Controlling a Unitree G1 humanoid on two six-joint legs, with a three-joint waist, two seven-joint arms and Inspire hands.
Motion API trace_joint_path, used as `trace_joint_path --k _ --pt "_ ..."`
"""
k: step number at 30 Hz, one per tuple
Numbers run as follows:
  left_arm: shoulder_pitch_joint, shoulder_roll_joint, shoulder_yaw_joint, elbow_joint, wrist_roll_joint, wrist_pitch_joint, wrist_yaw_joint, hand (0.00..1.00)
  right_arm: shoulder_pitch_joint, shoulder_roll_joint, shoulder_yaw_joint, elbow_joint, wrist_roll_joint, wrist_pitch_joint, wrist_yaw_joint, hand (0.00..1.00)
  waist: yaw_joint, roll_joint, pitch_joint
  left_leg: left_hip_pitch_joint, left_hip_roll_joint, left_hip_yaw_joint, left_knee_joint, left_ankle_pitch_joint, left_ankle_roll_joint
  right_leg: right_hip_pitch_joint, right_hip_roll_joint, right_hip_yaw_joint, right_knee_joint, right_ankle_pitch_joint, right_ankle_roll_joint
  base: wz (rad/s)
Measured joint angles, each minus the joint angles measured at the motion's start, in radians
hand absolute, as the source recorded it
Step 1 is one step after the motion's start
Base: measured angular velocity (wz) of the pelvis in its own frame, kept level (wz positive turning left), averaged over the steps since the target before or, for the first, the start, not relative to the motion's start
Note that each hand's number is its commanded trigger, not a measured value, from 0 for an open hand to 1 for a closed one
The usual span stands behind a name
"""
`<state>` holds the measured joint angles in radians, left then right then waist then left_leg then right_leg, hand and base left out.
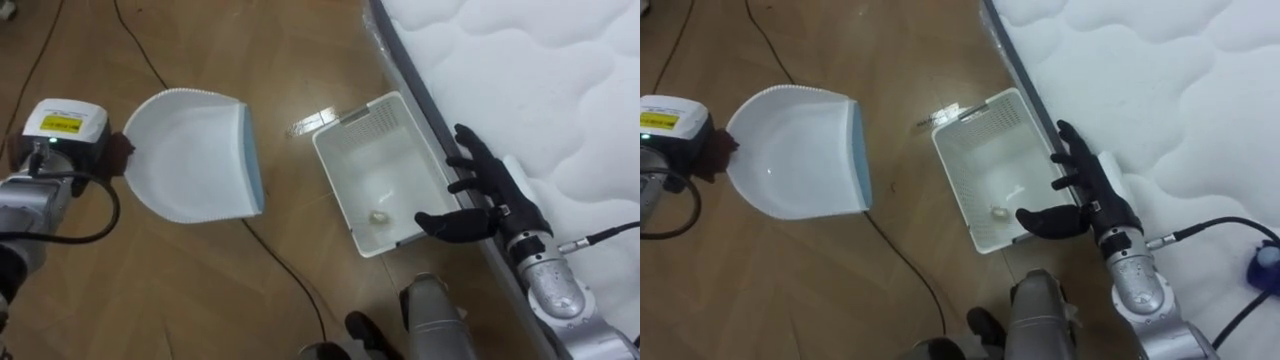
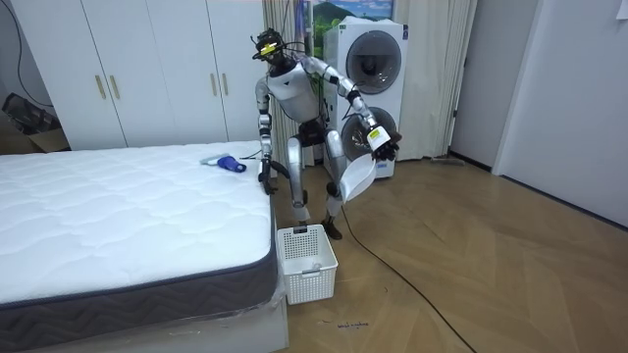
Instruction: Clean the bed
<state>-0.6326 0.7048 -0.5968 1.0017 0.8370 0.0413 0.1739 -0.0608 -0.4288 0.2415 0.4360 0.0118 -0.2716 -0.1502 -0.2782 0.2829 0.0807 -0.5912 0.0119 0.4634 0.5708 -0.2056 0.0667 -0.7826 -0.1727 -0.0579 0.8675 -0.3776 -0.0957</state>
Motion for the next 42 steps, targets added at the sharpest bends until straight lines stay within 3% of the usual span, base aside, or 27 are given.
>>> trace_joint_path --k 9,10,11,12,13,16,17,19,21,22,27,32,33,34,35,36,37,38,39,40,41,42 --pt "0.001 0.000 -0.012 0.005 -0.039 -0.001 0.009 1.00 -0.002 -0.001 0.003 0.024 0.025 -0.040 0.001 0.00 -0.007 0.003 0.0038 -0.005 0.012 -0.002 0.027 -0.008 -0.003 0.002 0.012 0.011 0.000 0.000 0.000 -0.06" --pt "0.003 0.000 -0.011 0.005 -0.071 -0.006 0.023 1.00 -0.002 -0.002 0.006 0.024 0.027 -0.044 0.001 0.00 0.002 -0.003 0.0081 -0.002 0.015 -0.010 0.037 -0.015 -0.012 0.001 0.023 0.026 0.002 0.000 0.000 -0.46" --pt "0.013 0.000 -0.001 0.001 -0.105 -0.007 0.035 1.00 -0.001 -0.004 0.010 0.019 0.026 -0.046 0.001 0.00 0.011 -0.013 0.0142 0.001 0.009 -0.045 0.045 -0.021 -0.017 0.001 0.035 0.047 0.004 0.000 0.000 -0.53" --pt "0.022 0.000 0.007 -0.003 -0.112 -0.009 0.038 1.00 0.002 -0.004 0.011 0.016 0.027 -0.046 0.001 0.00 0.015 -0.013 0.0144 -0.002 0.005 -0.071 0.050 -0.025 -0.022 0.001 0.041 0.053 0.003 0.001 0.001 -0.56" --pt "0.034 0.000 0.022 -0.011 -0.120 -0.017 0.041 1.00 0.005 -0.004 0.012 0.013 0.028 -0.047 0.001 0.00 0.018 -0.015 0.0134 -0.007 -0.005 -0.132 0.057 -0.036 -0.036 0.003 0.059 0.066 0.000 0.003 0.002 -0.51" --pt "0.093 0.000 0.090 -0.075 -0.117 -0.045 0.066 1.00 0.009 0.001 0.027 0.025 0.028 -0.047 0.001 0.00 0.042 -0.042 0.0076 0.000 -0.019 -0.234 0.084 -0.069 -0.061 0.013 0.108 0.112 -0.004 0.009 0.005 -0.58" --pt "0.114 0.000 0.107 -0.091 -0.116 -0.053 0.078 1.00 0.009 0.005 0.032 0.034 0.028 -0.047 0.001 0.00 0.046 -0.051 0.0051 0.007 -0.023 -0.253 0.086 -0.073 -0.067 0.019 0.113 0.121 -0.004 0.010 0.004 -0.79" --pt "0.217 0.000 0.172 -0.150 -0.119 -0.089 0.109 1.00 0.019 0.026 0.047 0.067 0.027 -0.042 -0.006 0.00 0.064 -0.086 -0.0115 0.049 -0.021 -0.279 0.090 -0.098 -0.083 0.054 0.152 0.170 -0.015 0.011 0.006 -0.89" --pt "0.267 0.000 0.217 -0.196 -0.118 -0.110 0.119 1.00 0.040 0.037 0.033 0.069 0.024 -0.041 -0.023 0.00 0.060 -0.092 -0.0169 0.082 -0.018 -0.304 0.088 -0.111 -0.092 0.088 0.165 0.174 -0.035 0.013 0.009 -0.44" --pt "0.287 0.001 0.242 -0.236 -0.127 -0.118 0.128 1.00 0.056 0.041 0.020 0.075 0.027 -0.041 -0.030 0.00 0.062 -0.099 -0.0212 0.097 -0.016 -0.310 0.085 -0.114 -0.091 0.104 0.173 0.182 -0.047 0.016 0.014 -0.22" --pt "0.337 -0.001 0.254 -0.365 -0.214 -0.160 0.140 1.00 0.084 0.042 -0.011 0.101 0.060 -0.019 -0.066 0.00 0.072 -0.097 -0.0263 0.166 0.012 -0.315 0.081 -0.116 -0.089 0.210 0.198 0.198 -0.140 0.054 0.038 -0.29" --pt "0.415 -0.048 0.282 -0.495 -0.217 -0.181 0.141 1.00 0.126 0.047 -0.057 0.101 0.073 -0.009 -0.095 0.00 0.073 -0.103 -0.0325 0.292 0.006 -0.311 0.030 -0.122 -0.079 0.327 0.217 0.254 -0.229 0.090 0.074 -0.48" --pt "0.447 -0.070 0.294 -0.541 -0.216 -0.183 0.141 1.00 0.139 0.053 -0.074 0.101 0.069 -0.003 -0.093 0.00 0.075 -0.109 -0.0390 0.327 -0.006 -0.302 0.002 -0.127 -0.070 0.346 0.225 0.260 -0.247 0.100 0.080 -0.88" --pt "0.482 -0.091 0.315 -0.574 -0.215 -0.196 0.141 1.00 0.145 0.071 -0.087 0.101 0.062 0.018 -0.093 0.00 0.089 -0.133 -0.0486 0.365 -0.013 -0.276 -0.029 -0.129 -0.065 0.350 0.229 0.274 -0.251 0.105 0.085 -1.31" --pt "0.516 -0.134 0.341 -0.580 -0.216 -0.206 0.141 1.00 0.147 0.083 -0.089 0.102 0.061 0.034 -0.093 0.00 0.113 -0.149 -0.0574 0.402 -0.007 -0.230 -0.051 -0.132 -0.060 0.360 0.227 0.242 -0.267 0.121 0.079 -1.40" --pt "0.532 -0.161 0.352 -0.581 -0.217 -0.206 0.142 1.00 0.150 0.086 -0.089 0.102 0.062 0.035 -0.093 0.00 0.126 -0.152 -0.0589 0.423 0.000 -0.209 -0.062 -0.136 -0.053 0.367 0.225 0.207 -0.284 0.137 0.071 -1.70" --pt "0.566 -0.200 0.367 -0.581 -0.221 -0.205 0.141 1.00 0.154 0.093 -0.086 0.102 0.062 0.036 -0.088 0.00 0.152 -0.162 -0.0617 0.452 0.009 -0.191 -0.068 -0.138 -0.049 0.386 0.214 0.124 -0.317 0.172 0.048 -1.74" --pt "0.590 -0.218 0.367 -0.581 -0.243 -0.210 0.141 1.00 0.155 0.101 -0.084 0.096 0.062 0.047 -0.087 0.00 0.173 -0.179 -0.0612 0.453 0.008 -0.198 -0.065 -0.136 -0.039 0.404 0.206 0.088 -0.351 0.201 0.036 -1.64" --pt "0.594 -0.227 0.367 -0.581 -0.255 -0.213 0.140 1.00 0.157 0.107 -0.086 0.092 0.061 0.051 -0.089 0.00 0.179 -0.188 -0.0607 0.451 0.006 -0.218 -0.087 -0.137 -0.038 0.405 0.212 0.091 -0.368 0.219 0.037 -1.19" --pt "0.587 -0.245 0.368 -0.584 -0.268 -0.219 0.140 1.00 0.156 0.114 -0.089 0.087 0.065 0.059 -0.089 0.00 0.179 -0.194 -0.0629 0.447 0.010 -0.239 -0.168 -0.139 -0.018 0.398 0.233 0.090 -0.409 0.257 0.043 -0.94" --pt "0.581 -0.263 0.371 -0.585 -0.279 -0.223 0.140 1.00 0.152 0.129 -0.091 0.089 0.066 0.074 -0.085 0.00 0.194 -0.215 -0.0654 0.449 0.038 -0.138 -0.196 -0.132 -0.003 0.387 0.225 0.016 -0.434 0.286 0.035 -0.91" --pt "0.584 -0.278 0.371 -0.585 -0.278 -0.223 0.140 1.00 0.153 0.134 -0.091 0.090 0.067 0.077 -0.084 0.00 0.206 -0.221 -0.0667 0.454 0.055 -0.076 -0.203 -0.131 -0.004 0.386 0.203 -0.049 -0.407 0.276 0.033 -0.99"
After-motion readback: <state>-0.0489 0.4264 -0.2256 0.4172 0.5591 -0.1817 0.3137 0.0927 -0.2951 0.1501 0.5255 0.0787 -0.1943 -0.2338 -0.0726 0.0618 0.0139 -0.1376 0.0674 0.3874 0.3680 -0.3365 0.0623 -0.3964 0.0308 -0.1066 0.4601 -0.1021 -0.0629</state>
